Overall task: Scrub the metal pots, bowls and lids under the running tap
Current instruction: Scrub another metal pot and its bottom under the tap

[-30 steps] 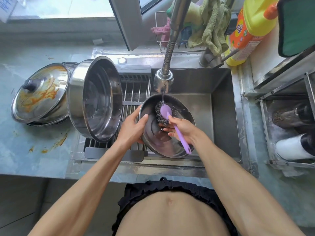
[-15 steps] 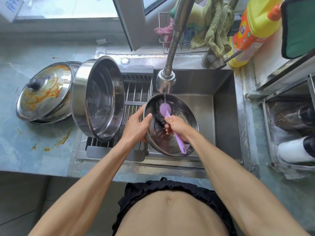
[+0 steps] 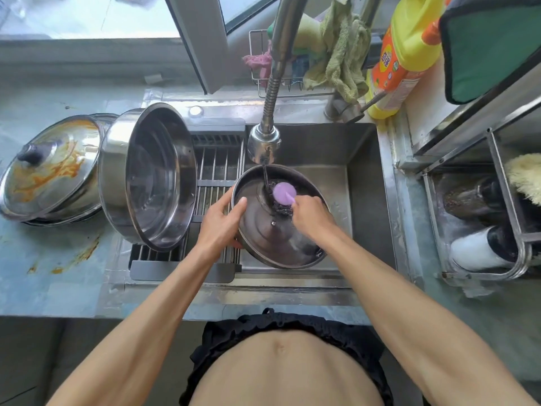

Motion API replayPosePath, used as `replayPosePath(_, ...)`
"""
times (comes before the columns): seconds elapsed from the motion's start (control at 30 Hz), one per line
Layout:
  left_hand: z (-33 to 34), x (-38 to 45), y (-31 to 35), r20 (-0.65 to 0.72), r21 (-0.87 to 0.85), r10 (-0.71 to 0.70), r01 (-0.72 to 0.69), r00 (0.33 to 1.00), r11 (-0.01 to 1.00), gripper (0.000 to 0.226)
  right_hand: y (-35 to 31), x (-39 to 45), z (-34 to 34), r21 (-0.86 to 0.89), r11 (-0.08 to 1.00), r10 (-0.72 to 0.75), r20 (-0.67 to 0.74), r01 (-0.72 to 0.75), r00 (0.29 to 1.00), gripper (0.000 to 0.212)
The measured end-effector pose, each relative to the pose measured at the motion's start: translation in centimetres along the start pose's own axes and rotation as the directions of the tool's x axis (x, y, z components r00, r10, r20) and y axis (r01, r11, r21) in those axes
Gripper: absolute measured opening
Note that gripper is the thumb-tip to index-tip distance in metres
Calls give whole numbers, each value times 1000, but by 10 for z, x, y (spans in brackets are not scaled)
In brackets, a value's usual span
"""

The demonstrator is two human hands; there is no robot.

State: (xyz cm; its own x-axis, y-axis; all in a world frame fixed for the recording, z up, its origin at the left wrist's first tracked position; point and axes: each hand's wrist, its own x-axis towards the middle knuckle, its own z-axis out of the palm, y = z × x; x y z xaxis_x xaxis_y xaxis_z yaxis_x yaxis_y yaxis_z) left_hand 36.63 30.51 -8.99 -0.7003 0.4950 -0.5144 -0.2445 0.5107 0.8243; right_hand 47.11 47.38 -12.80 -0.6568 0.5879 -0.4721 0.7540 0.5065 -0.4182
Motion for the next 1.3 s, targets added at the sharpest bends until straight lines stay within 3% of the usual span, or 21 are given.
replayPosePath(0.13,2,5,1,-33,-27,11,-12,999,1000,26,-34,-14,-2,19,965,-258,211,260,943,21)
replayPosePath(0.27,5,9,-1,-90,-72,25,-32,996,997,29,-26,-27,-21,-86,967,-196,355,241,914,21)
replayPosePath(0.33,9,7,-5,-119,-98,51,-63,992,993,30,-14,-31,-39,-198,968,-85,316,154,945,8)
replayPosePath(0.4,13,7,-8,-133,-114,86,-101,987,988,30,-3,-34,-54,-278,960,26,195,29,981,26)
replayPosePath(0.53,19,6,-8,-87,-148,119,-131,989,980,31,4,-22,-64,-292,955,43,-45,-54,998,35)
replayPosePath(0.63,25,3,2,-80,-132,149,-159,986,978,34,-12,-12,-59,-237,972,-17,-20,12,1000,35)
replayPosePath(0.77,21,14,10,-149,-70,224,-236,963,969,35,-43,-19,-44,-129,977,-145,177,169,973,22)
replayPosePath(0.87,12,21,11,-186,-53,226,-239,956,970,32,-37,-32,-47,-217,964,-80,304,151,949,16)
replayPosePath(0.93,7,19,12,-194,-79,208,-227,959,971,31,-25,-37,-59,-334,937,15,321,98,947,24)
replayPosePath(1.03,5,7,13,-95,-105,160,-169,983,980,33,-13,-34,-80,-413,909,149,203,-53,968,36)
replayPosePath(1.1,8,2,12,-23,-124,125,-127,992,984,36,-15,-28,-86,-400,912,133,82,-90,988,38)
replayPosePath(1.2,15,2,17,6,-123,111,-109,994,986,37,-24,-17,-75,-343,939,2,-59,-23,998,37)
replayPosePath(1.3,18,7,25,15,-99,131,-129,991,987,31,-34,-8,-58,-253,962,-112,-20,104,993,33)
